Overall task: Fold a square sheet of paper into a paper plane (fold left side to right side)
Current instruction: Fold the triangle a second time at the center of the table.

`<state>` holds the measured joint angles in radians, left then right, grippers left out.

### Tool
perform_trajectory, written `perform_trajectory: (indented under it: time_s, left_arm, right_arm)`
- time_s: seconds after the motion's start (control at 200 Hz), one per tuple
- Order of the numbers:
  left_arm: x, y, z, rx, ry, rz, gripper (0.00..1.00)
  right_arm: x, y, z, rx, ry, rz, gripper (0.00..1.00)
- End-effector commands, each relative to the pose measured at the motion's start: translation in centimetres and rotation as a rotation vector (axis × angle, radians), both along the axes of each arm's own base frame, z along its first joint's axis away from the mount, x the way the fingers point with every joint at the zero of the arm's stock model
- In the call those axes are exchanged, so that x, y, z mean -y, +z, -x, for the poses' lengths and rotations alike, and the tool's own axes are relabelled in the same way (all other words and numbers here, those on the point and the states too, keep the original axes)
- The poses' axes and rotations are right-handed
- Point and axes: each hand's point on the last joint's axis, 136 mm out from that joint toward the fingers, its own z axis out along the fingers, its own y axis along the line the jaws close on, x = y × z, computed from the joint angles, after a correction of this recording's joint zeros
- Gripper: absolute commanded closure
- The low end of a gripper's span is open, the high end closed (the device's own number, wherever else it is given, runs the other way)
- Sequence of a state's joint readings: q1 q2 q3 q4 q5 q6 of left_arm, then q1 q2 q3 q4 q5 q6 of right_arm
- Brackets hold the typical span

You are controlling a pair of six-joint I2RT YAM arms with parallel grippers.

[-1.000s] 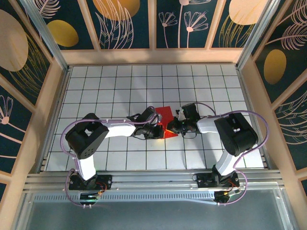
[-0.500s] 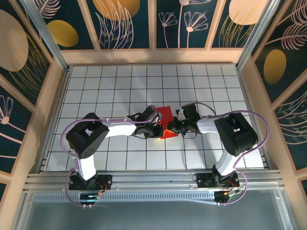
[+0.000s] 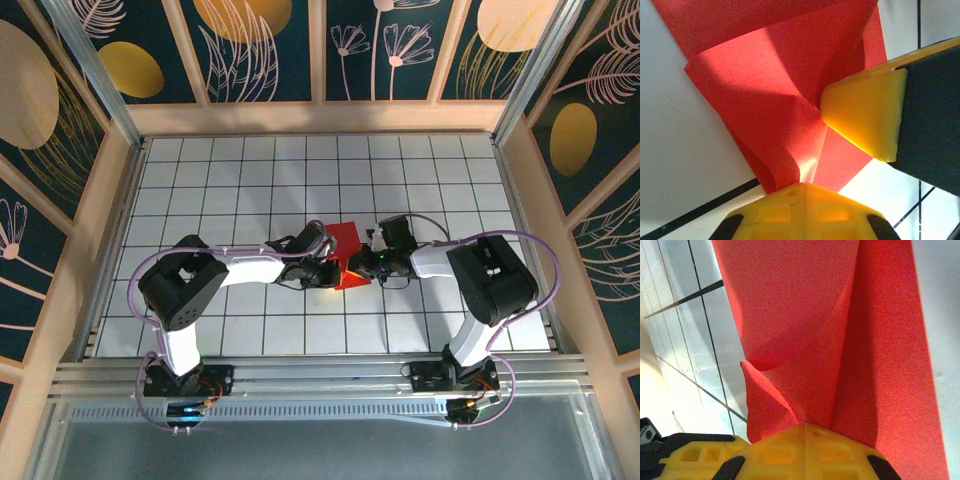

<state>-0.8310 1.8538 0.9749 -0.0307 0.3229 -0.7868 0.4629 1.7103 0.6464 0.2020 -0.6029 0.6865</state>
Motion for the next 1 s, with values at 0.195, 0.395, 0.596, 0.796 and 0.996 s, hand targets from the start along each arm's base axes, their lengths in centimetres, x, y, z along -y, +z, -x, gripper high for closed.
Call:
perform_trajectory:
  time_s: [0.195, 0.395, 0.596, 0.796, 0.996]
  left_arm:
    - [-1.1, -1.7, 0.2, -0.017, 0.003, -0.074, 1.00]
    - [-1.2, -2.1, 0.3, -0.024, 0.003, -0.080, 1.00]
    - [-1.7, -2.7, 0.9, -0.039, -0.003, -0.091, 1.00]
    - [-2.0, -2.9, 1.0, -0.036, -0.003, -0.105, 1.00]
    - [-2.3, -3.0, 0.9, -0.032, -0.005, -0.128, 1.00]
  right_arm:
    - [1.7, -3.0, 1.7, -0.071, -0.007, 0.133, 1.00]
    - [1.1, -2.1, 1.1, -0.048, 0.007, 0.114, 1.00]
    - [0.0, 1.8, -0.8, 0.054, 0.014, 0.050, 1.00]
    - [-0.1, 3.6, -0.7, 0.110, 0.017, 0.020, 1.00]
    - [-1.0, 3.0, 0.1, 0.104, 0.016, -0.032, 1.00]
